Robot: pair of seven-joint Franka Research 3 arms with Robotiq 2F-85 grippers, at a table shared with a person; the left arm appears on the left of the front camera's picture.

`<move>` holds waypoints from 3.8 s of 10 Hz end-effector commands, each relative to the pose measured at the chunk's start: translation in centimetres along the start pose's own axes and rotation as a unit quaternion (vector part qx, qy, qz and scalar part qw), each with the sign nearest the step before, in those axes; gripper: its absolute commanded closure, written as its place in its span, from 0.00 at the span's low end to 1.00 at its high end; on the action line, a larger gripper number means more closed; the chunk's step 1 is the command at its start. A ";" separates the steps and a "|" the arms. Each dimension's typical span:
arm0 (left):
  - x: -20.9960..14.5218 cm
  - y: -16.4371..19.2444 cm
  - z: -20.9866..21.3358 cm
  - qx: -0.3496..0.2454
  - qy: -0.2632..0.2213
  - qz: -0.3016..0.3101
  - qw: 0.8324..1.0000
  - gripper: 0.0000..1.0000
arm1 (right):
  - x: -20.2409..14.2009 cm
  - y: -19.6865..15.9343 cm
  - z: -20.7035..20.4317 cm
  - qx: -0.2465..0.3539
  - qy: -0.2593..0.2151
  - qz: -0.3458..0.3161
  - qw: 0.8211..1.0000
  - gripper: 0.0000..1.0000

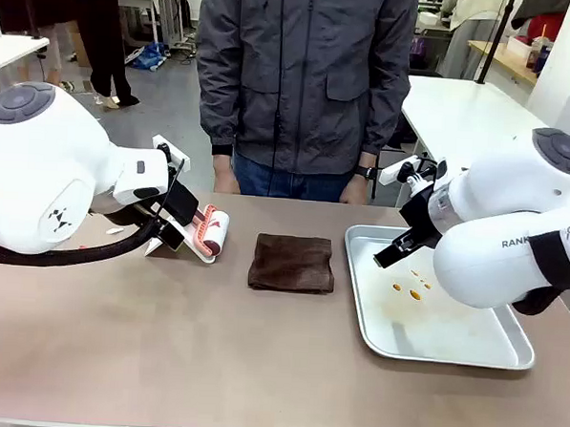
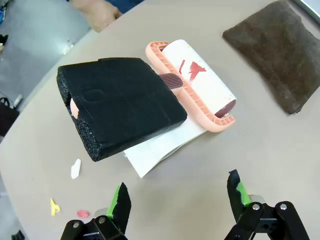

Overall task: Clean the surface of the table.
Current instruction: Hold the Lint Roller with your left hand and the towel with your right hand.

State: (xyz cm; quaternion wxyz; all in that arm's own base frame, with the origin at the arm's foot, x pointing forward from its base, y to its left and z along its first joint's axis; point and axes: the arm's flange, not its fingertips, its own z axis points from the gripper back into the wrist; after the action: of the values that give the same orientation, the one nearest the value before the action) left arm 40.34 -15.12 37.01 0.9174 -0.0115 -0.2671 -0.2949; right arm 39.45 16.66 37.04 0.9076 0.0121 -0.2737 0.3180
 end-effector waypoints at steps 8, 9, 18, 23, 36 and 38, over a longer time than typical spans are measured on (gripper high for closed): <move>0.0 0.0 0.0 0.000 0.000 0.000 1.000 0.00 | 0.0 0.0 0.0 0.000 0.000 0.000 1.000 0.00; 0.0 0.0 0.0 0.000 0.000 0.000 1.000 0.00 | 0.0 0.0 0.0 0.000 0.000 0.000 1.000 0.00; -2.4 2.0 4.0 -0.075 0.049 0.016 0.996 0.00 | -1.7 -1.4 3.6 0.111 0.110 -0.062 0.986 0.00; -9.7 10.2 11.1 -0.258 -0.013 0.106 0.960 0.00 | -7.2 -5.9 10.3 0.256 0.035 -0.235 0.937 0.00; -18.8 15.4 12.7 -0.318 -0.192 0.447 0.814 0.00 | -25.1 -20.6 11.2 0.389 -0.147 -0.479 0.773 0.00; -19.8 21.4 13.6 -0.381 -0.210 0.408 0.802 0.00 | -26.2 -20.4 11.7 0.451 -0.138 -0.470 0.746 0.00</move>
State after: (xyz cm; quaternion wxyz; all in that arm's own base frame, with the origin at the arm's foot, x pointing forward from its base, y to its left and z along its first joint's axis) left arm 32.91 14.77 41.70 0.8049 -0.5160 -0.2881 0.0534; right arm 28.82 -16.97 36.57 0.7922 0.5779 -0.1805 -0.0762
